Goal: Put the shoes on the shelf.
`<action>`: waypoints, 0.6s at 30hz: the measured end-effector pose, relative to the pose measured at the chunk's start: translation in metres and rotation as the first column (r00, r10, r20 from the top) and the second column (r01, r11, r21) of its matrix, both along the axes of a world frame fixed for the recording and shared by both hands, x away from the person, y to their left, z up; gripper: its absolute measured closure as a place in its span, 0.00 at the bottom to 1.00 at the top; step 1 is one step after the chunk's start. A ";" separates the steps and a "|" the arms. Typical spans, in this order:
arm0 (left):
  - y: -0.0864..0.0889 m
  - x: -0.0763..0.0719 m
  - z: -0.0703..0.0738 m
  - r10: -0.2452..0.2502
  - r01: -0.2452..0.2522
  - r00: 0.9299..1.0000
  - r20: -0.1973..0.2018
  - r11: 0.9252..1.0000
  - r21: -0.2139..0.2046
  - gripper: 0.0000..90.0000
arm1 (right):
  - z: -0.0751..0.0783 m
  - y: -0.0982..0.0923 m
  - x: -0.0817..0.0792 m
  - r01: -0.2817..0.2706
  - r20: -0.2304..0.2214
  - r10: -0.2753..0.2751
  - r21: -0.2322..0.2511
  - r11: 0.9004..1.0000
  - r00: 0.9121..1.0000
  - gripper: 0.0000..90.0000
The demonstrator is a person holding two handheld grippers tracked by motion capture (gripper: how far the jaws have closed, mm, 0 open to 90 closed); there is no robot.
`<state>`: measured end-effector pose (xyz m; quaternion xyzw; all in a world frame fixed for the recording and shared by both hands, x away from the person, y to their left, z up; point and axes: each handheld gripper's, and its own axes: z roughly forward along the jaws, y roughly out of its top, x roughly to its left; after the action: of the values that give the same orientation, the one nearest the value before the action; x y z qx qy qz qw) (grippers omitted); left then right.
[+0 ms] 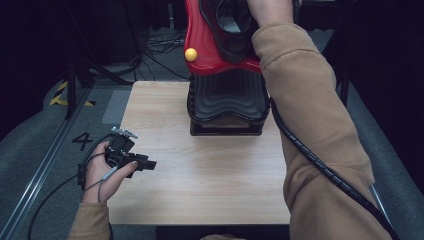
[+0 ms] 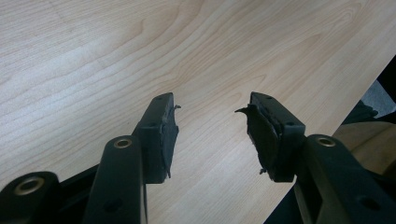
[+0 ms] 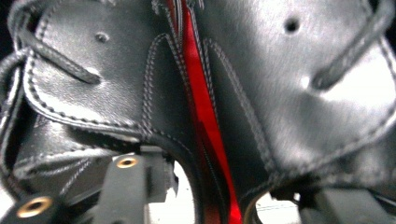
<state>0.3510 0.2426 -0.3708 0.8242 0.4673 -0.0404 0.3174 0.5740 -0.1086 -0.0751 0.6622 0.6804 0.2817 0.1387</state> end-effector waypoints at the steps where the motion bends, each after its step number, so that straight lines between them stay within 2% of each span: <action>1: -0.001 0.000 0.000 -0.002 0.002 1.000 0.002 1.000 0.004 0.58 | 0.001 -0.002 -0.002 -0.003 -0.004 0.003 0.009 1.000 1.000 0.55; 5: -0.003 0.000 0.000 -0.007 0.007 1.000 0.001 1.000 0.011 0.58 | 0.007 -0.009 -0.011 -0.030 0.011 0.030 0.017 0.999 0.999 0.54; 10: -0.006 -0.001 0.001 -0.010 0.010 1.000 0.006 1.000 0.019 0.58 | 0.011 -0.017 -0.021 -0.054 -0.011 0.054 0.037 0.998 0.998 0.51; 11: -0.006 -0.001 0.002 -0.010 0.010 1.000 0.006 1.000 0.019 0.58 | 0.012 -0.019 -0.024 -0.063 -0.009 0.063 0.049 0.997 0.998 0.51; 13: -0.008 -0.001 0.002 -0.013 0.013 1.000 0.006 1.000 0.022 0.58 | 0.016 -0.024 -0.030 -0.073 0.022 0.072 0.041 0.996 0.997 0.51; 16: -0.012 -0.002 0.002 -0.019 0.019 1.000 0.003 0.999 0.028 0.58 | 0.020 -0.031 -0.038 -0.099 0.015 0.098 0.054 0.994 0.995 0.50; 18: -0.015 -0.003 0.003 -0.019 0.019 1.000 0.004 0.999 0.034 0.58 | 0.026 -0.037 -0.045 -0.114 0.026 0.113 0.048 0.992 0.993 0.49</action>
<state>0.3484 0.2276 -0.3678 0.8340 0.4592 -0.0338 0.3041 0.5290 -0.1451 -0.0493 0.6222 0.7082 0.3136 0.1140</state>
